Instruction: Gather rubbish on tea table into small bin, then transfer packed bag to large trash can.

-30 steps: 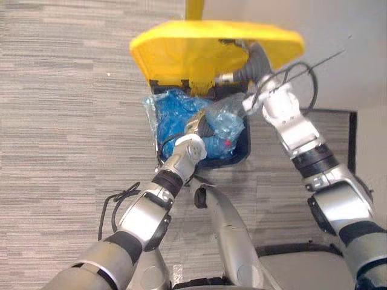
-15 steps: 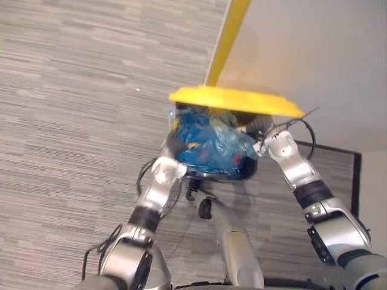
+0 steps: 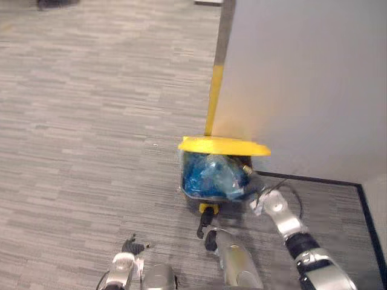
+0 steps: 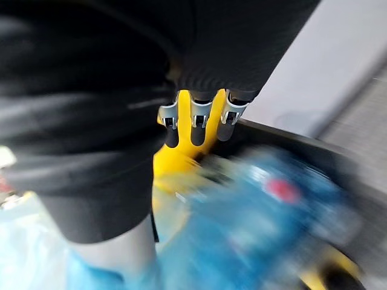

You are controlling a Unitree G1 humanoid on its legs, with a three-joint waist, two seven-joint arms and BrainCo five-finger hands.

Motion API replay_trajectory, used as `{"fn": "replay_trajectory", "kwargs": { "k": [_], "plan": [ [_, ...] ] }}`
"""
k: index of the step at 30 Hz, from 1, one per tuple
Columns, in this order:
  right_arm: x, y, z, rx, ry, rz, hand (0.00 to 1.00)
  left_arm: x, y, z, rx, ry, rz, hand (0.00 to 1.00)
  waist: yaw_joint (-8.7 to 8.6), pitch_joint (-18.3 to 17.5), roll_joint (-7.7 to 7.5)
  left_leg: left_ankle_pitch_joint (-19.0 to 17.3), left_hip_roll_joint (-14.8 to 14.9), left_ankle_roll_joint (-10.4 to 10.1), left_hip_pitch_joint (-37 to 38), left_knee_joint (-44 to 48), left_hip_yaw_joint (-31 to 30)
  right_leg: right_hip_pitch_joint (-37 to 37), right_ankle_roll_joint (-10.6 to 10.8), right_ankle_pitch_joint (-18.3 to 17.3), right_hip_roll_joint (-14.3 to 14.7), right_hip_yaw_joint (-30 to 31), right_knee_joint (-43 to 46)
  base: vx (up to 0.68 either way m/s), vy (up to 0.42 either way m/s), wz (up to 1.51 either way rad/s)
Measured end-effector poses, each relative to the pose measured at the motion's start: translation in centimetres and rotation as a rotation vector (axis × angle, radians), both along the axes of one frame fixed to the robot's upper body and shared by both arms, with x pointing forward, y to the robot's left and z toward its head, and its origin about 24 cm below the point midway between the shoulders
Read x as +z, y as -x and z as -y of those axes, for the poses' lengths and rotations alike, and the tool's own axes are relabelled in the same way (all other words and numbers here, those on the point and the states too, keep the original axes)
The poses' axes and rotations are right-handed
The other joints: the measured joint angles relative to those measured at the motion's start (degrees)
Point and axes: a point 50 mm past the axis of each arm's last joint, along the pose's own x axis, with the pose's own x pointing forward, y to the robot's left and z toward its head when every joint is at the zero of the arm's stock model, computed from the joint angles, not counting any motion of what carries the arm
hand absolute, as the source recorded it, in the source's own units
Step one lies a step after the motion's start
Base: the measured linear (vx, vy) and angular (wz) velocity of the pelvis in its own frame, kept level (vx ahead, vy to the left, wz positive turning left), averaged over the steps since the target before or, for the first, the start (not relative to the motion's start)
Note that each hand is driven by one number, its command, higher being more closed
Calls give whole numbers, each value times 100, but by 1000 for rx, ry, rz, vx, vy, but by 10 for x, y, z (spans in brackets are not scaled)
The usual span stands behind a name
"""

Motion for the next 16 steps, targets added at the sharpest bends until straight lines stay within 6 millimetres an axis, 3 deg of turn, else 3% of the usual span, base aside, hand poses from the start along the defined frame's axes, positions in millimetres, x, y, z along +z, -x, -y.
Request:
{"fn": "replay_trajectory", "kwargs": {
  "k": [1,2,3,4,5,6,7,8,9,10,12,16],
  "plan": [
    [-25,23,8,-53,14,-104,0,-1,1,1,6,6,-5,0,-18,-26,-26,326,54,-44,12,-307,129,-148,-101,-148,-228,342,1247,-349,-25,-22],
    [-36,35,13,-90,20,-159,0,-2,3,1,13,13,-9,0,-26,-28,20,471,96,-63,14,-457,147,-105,-54,-236,-295,514,1728,-277,-78,-13],
    [-55,57,21,-161,26,-252,0,-2,3,3,35,32,-6,0,-35,-90,29,678,188,-113,24,-705,155,6,74,-419,-360,891,2384,-221,-186,-17],
    [-72,85,28,-274,14,-337,0,-3,4,4,77,60,5,0,-22,-187,-5,839,302,-228,-131,-859,201,447,309,-290,-495,1409,2797,-163,-169,-21],
    [-75,91,29,-291,15,-354,0,-3,4,4,86,63,8,0,-21,-224,-47,851,296,-250,-197,-853,206,613,357,-60,-574,1543,2756,-116,-225,-32],
    [-81,101,30,-318,18,-389,0,-2,4,4,101,68,11,0,9,-262,-104,882,306,-311,-271,-858,212,757,734,-283,-553,1671,2465,-74,-166,-40],
    [-84,106,34,-373,9,-412,0,-3,0,10,99,83,15,0,30,-268,-27,972,397,-372,-322,-965,197,775,762,-333,-340,1591,2225,-146,-241,-57],
    [-87,115,39,-420,15,-434,0,-5,1,21,107,115,10,0,31,-389,61,1108,487,-290,-235,-1307,196,906,803,-410,-113,1564,1729,-114,-206,-70],
    [-91,127,45,-468,25,-467,0,-7,1,30,124,148,16,0,33,-605,80,1307,514,-77,-166,-1704,211,1107,689,-602,29,1496,998,-89,-222,-62],
    [-93,133,48,-492,31,-485,0,-6,-2,35,128,161,23,0,41,-714,78,1428,521,-101,-196,-1843,222,1156,567,-680,97,1492,654,-39,-183,-72],
    [-94,133,53,-534,36,-509,0,-5,-14,51,134,212,43,0,29,-706,131,1616,559,-403,-224,-2085,411,1363,334,-846,284,1589,-312,-163,-152,-76],
    [-102,160,55,-618,17,-579,0,-9,-6,51,185,237,25,0,-26,-798,221,1651,623,-402,-228,-2115,353,1475,394,-716,380,1571,-595,-141,-28,-10]
  ]
}}
